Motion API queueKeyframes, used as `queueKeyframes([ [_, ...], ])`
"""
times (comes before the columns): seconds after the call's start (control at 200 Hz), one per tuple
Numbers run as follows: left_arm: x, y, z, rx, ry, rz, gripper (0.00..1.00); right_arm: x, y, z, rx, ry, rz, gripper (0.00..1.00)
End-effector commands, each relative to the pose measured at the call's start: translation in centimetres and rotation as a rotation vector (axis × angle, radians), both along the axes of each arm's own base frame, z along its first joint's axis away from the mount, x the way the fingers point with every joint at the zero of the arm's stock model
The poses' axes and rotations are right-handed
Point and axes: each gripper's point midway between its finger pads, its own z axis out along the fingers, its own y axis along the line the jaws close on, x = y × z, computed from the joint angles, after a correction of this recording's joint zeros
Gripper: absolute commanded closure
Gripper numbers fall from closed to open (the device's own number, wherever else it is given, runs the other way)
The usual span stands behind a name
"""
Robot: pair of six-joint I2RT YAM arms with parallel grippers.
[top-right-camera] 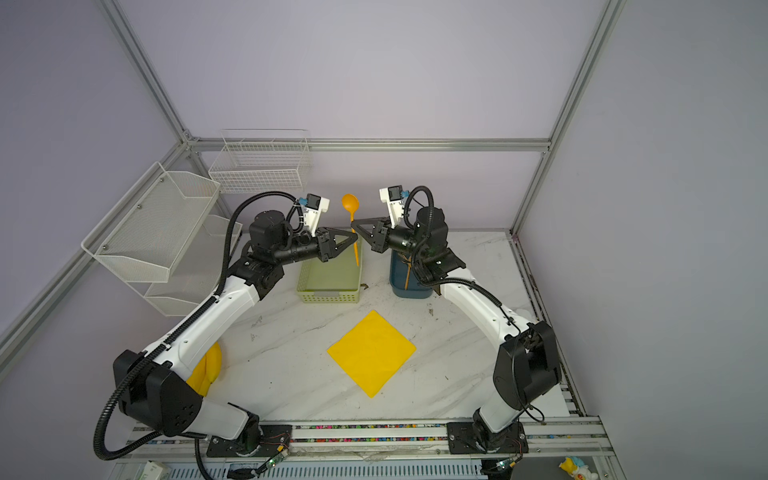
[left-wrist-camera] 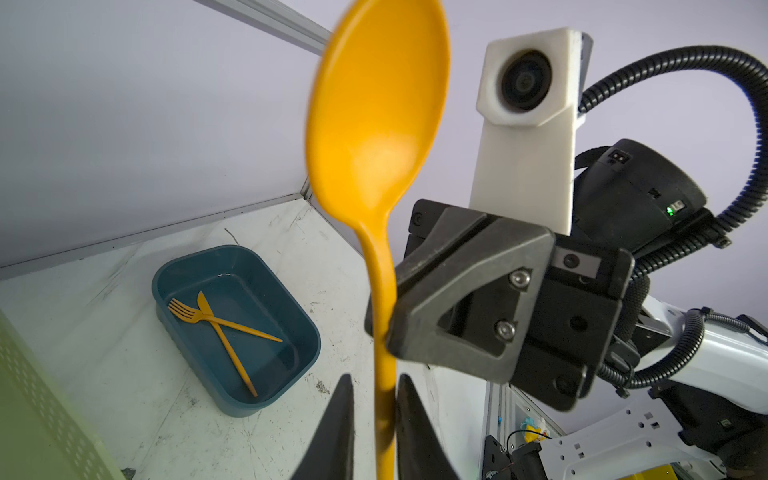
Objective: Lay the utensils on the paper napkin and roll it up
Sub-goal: 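Grasp the spoon handle with the left gripper while the right gripper releases and withdraws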
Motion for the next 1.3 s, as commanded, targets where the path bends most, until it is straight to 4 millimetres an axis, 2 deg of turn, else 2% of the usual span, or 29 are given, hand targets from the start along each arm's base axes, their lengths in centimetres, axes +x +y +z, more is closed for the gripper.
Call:
queueKeyframes([
  [0.0,-0.6,-0.3,5.6,-0.058,-0.125,-0.023,0.82,-1.0,0.0,1.4,0.015,-0.038,0.015,1.00],
  [0.265,-0.6,-0.3,5.6,-0.055,-0.129,-0.016,0.92,-1.0,-0.1,1.2,0.003,-0.036,0.000,1.00],
  [0.475,-0.5,0.1,5.0,-0.037,-0.110,0.011,0.94,-0.8,-0.5,1.2,-0.013,-0.023,-0.031,1.00],
  [0.545,-0.7,0.2,4.7,-0.031,-0.100,0.014,0.94,-0.8,-0.8,1.3,-0.017,-0.018,-0.047,0.90],
  [0.615,-0.8,0.4,4.0,-0.024,-0.082,0.024,0.94,-0.7,-1.5,1.4,-0.019,-0.016,-0.069,0.83],
  [0.7,-1.1,0.5,3.1,-0.015,-0.058,0.034,0.95,-0.7,-2.5,1.7,-0.016,-0.015,-0.089,0.81],
  [0.79,-0.9,0.5,1.1,0.008,-0.005,0.051,0.95,-0.3,-4.0,1.7,-0.019,-0.009,-0.128,0.81],
  [0.805,-1.8,0.8,2.1,0.000,-0.023,0.053,0.95,-0.2,-4.3,1.6,-0.020,-0.006,-0.137,0.81],
  [0.825,-1.9,0.9,1.9,0.003,-0.017,0.056,0.95,0.0,-4.8,1.6,-0.022,-0.002,-0.152,0.81],
  [0.955,-2.6,0.9,-1.0,0.045,0.046,0.076,0.96,1.7,-8.6,0.6,-0.026,0.042,-0.246,0.81],
  [1.07,-3.7,0.5,-3.8,0.077,0.107,0.078,0.97,2.6,-11.5,-1.0,-0.042,0.080,-0.307,0.81],
  [1.185,-5.0,-0.2,-6.6,0.119,0.166,0.081,0.97,3.0,-13.5,-3.1,-0.066,0.118,-0.339,0.82],
  [1.295,-6.1,-0.7,-9.2,0.147,0.228,0.084,0.97,3.3,-14.6,-4.7,-0.094,0.140,-0.361,0.82],
])
